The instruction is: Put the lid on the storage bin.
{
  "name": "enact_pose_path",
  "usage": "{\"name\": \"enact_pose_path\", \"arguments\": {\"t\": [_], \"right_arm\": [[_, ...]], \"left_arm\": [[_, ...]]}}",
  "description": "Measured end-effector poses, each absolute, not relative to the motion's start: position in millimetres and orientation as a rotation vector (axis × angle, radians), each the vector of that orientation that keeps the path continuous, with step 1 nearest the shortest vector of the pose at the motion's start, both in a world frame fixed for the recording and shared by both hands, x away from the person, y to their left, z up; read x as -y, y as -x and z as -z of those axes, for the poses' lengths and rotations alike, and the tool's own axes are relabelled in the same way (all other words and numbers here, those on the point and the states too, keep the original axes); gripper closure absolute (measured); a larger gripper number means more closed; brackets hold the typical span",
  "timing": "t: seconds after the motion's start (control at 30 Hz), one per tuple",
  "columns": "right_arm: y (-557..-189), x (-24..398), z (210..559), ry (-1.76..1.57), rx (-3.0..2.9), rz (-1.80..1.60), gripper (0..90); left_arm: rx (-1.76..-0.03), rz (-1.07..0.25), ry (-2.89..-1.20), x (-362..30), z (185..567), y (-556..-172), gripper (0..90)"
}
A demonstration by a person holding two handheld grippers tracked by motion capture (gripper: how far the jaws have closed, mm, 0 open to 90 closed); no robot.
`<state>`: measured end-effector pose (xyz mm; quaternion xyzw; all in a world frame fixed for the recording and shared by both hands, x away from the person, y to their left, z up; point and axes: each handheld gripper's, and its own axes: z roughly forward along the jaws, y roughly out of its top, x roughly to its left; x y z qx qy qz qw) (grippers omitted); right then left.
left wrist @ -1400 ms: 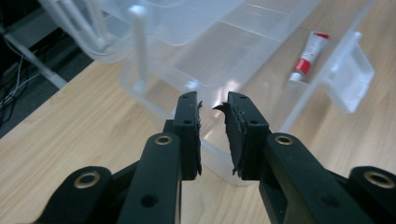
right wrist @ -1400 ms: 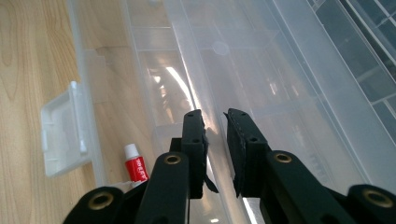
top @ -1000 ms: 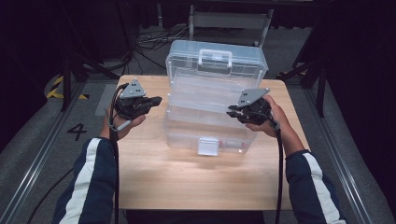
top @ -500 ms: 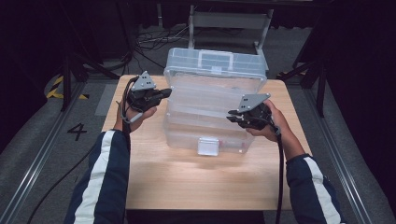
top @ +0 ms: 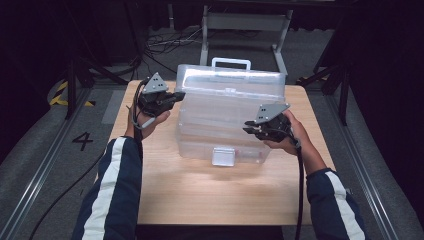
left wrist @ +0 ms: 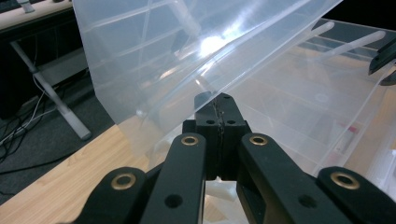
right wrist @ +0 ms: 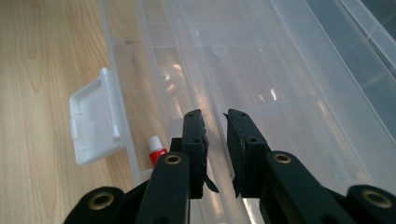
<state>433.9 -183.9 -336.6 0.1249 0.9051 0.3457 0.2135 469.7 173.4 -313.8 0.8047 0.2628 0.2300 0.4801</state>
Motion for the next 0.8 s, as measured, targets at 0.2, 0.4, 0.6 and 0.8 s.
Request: {"name": "enact_pose_path", "arguments": {"t": [0.2, 0.4, 0.6, 0.8], "right_arm": [[-431.2, 184.0, 338.1, -0.352, -2.511, -0.959, 78.4], [-426.1, 185.9, 339.9, -0.355, -2.504, -0.952, 78.7], [-420.2, 193.1, 344.2, -0.361, -2.506, -0.94, 79.7], [-413.9, 200.5, 347.0, -0.376, -2.492, -0.94, 80.9]], "left_arm": [[-0.636, -0.548, -1.959, -173.7, 316.5, -468.5, 90.0], [-0.623, -0.551, -1.98, -172.9, 319.7, -465.6, 90.0], [-0.607, -0.565, -1.989, -172.8, 328.5, -458.4, 90.0], [-0.603, -0.567, -1.993, -173.2, 331.7, -455.6, 90.0]]}}
